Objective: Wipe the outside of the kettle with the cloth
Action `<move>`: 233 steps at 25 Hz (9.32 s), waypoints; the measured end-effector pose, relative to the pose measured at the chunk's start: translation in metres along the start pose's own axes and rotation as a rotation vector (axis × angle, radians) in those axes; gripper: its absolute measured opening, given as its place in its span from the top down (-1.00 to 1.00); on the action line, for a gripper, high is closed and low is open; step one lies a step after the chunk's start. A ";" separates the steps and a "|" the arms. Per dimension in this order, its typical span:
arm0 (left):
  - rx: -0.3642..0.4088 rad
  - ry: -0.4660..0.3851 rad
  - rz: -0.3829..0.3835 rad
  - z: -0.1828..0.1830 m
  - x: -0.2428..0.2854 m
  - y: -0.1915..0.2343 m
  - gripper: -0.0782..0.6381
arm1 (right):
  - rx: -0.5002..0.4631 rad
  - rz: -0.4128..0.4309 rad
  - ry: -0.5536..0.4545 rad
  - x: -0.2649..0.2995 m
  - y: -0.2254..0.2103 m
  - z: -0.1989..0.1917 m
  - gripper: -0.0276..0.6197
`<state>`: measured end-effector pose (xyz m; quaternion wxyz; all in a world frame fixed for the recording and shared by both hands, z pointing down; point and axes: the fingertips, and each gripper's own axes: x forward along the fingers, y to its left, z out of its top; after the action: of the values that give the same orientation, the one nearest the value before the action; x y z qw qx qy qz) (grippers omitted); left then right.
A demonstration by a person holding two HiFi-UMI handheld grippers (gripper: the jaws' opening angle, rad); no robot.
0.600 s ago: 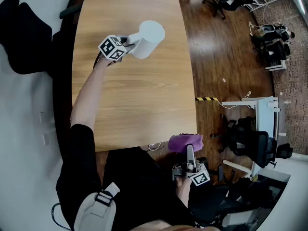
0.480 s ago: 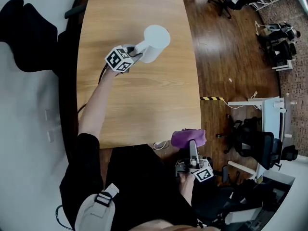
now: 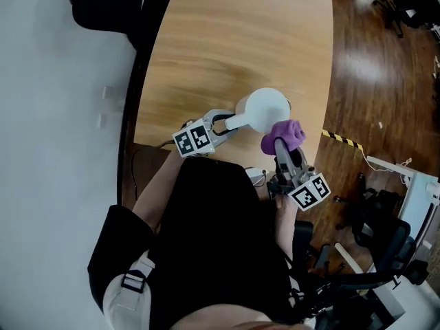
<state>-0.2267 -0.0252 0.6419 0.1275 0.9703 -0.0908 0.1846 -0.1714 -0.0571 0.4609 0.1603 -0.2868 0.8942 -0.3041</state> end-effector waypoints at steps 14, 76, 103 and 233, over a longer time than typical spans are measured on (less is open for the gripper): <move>-0.034 -0.041 0.034 -0.033 -0.020 -0.005 0.77 | -0.734 -0.024 0.760 0.115 0.031 -0.174 0.75; -0.033 -0.173 -0.049 -0.053 -0.030 -0.023 0.76 | -0.713 -0.139 0.633 0.091 0.014 -0.140 0.75; -0.037 -0.197 -0.045 -0.054 -0.041 -0.012 0.76 | -0.748 -0.324 0.722 0.119 -0.016 -0.096 0.75; 0.321 0.138 0.407 0.096 0.099 0.042 0.75 | 0.673 0.109 -0.173 -0.056 -0.189 -0.051 0.75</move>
<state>-0.1133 -0.1049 0.6028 -0.0618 0.9250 -0.2449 0.2840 -0.0725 -0.1223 0.6266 0.3368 -0.1945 0.7410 -0.5474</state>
